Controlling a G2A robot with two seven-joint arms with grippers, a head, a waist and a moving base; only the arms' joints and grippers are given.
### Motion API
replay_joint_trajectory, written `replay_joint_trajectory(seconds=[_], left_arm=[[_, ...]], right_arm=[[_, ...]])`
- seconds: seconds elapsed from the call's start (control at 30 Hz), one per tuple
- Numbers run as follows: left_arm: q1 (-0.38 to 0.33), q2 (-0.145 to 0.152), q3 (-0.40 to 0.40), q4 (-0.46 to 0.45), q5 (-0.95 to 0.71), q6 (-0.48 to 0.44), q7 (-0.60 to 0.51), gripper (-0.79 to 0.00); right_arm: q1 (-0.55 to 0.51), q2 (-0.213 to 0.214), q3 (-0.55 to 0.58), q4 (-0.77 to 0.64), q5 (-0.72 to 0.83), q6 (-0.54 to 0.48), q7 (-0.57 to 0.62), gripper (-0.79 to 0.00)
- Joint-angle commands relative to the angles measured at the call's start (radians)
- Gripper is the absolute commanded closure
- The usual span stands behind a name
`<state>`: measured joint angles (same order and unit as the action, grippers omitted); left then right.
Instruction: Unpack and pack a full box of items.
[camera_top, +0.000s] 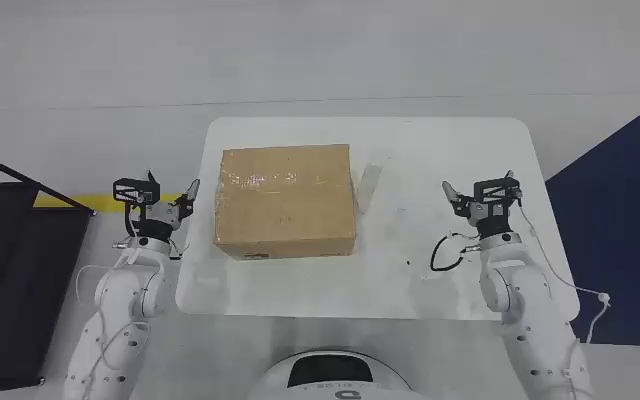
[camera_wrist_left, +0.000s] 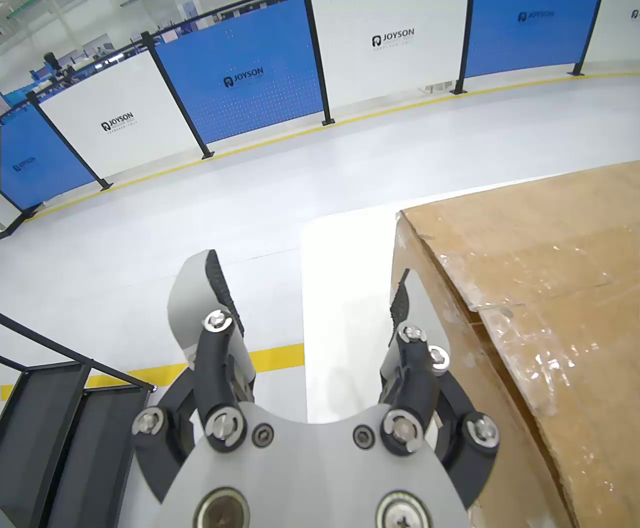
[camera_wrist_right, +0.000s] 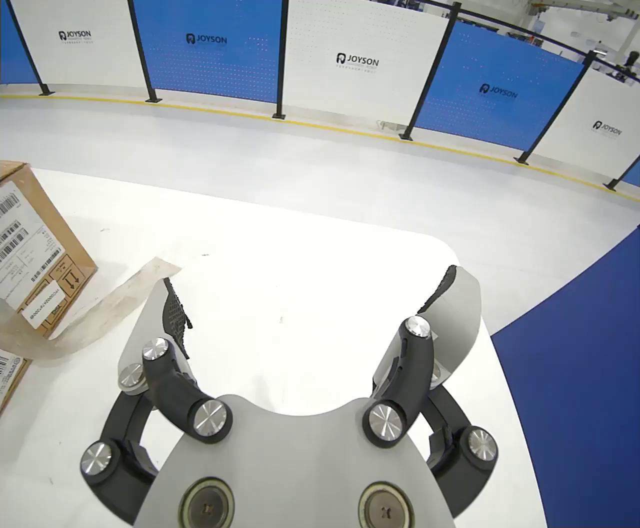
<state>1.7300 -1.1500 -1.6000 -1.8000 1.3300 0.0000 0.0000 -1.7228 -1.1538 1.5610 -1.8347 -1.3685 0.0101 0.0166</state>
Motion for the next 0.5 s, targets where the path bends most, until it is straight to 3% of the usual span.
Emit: replay_joint_trajectory(seconds=[0.0, 0.1, 0.4, 0.47], left_arm=[[0.0, 0.0, 0.0, 0.0, 0.0, 0.0, 0.0, -0.785], [0.0, 0.0, 0.0, 0.0, 0.0, 0.0, 0.0, -0.752], [0.0, 0.0, 0.0, 0.0, 0.0, 0.0, 0.0, -0.785], [0.0, 0.0, 0.0, 0.0, 0.0, 0.0, 0.0, -0.785]], right_arm=[[-0.002, -0.002, -0.033, -0.031, -0.038, 0.001, 0.012, -0.785], [-0.007, -0.002, -0.045, -0.042, -0.068, -0.006, 0.018, -0.785], [-0.012, -0.001, -0.049, -0.047, -0.092, -0.016, 0.021, -0.784], [0.003, 0.0, -0.067, -0.036, -0.046, -0.103, 0.008, -0.785]])
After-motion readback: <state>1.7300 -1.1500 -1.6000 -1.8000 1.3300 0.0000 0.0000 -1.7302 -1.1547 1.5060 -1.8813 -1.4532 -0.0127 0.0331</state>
